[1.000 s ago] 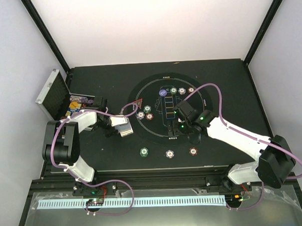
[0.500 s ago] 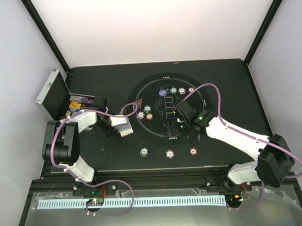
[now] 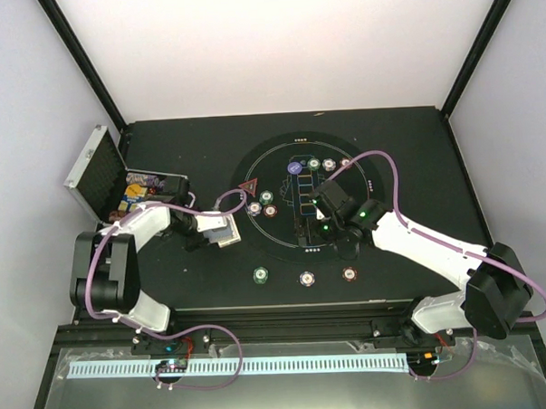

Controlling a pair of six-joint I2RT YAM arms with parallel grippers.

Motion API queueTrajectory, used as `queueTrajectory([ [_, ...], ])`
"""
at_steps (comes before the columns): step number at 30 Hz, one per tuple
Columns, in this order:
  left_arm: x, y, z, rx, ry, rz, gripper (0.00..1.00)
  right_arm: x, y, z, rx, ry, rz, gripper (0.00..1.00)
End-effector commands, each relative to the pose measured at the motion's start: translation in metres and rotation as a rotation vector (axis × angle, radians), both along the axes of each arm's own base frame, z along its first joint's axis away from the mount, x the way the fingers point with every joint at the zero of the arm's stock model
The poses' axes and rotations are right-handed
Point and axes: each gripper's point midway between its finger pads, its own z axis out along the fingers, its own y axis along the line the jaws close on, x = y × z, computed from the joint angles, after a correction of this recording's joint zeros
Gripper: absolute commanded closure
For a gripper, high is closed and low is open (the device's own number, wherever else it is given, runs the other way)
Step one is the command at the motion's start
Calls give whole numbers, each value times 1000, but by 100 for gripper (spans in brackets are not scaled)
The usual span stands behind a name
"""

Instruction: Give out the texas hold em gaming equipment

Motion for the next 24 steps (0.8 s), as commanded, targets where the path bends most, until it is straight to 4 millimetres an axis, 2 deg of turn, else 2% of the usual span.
queueTrajectory([
  [1,-3,-3,26,-26,-15,-21,98,1,20,14,94,-18,42,13],
  [6,-9,-8,42,-59,-23,-29,98,-7,37,16,208,14,82,13],
  [10,-16,-19,68,-118,-30,-46,98,-16,60,30,372,47,133,13],
  [17,-48,-51,109,-232,-19,-99,98,-26,100,59,635,90,211,17],
  [21,-65,-69,130,-288,-51,-147,98,-39,121,75,782,122,280,18],
  [24,-72,-77,138,-304,-50,-154,99,-45,131,76,806,145,303,19],
])
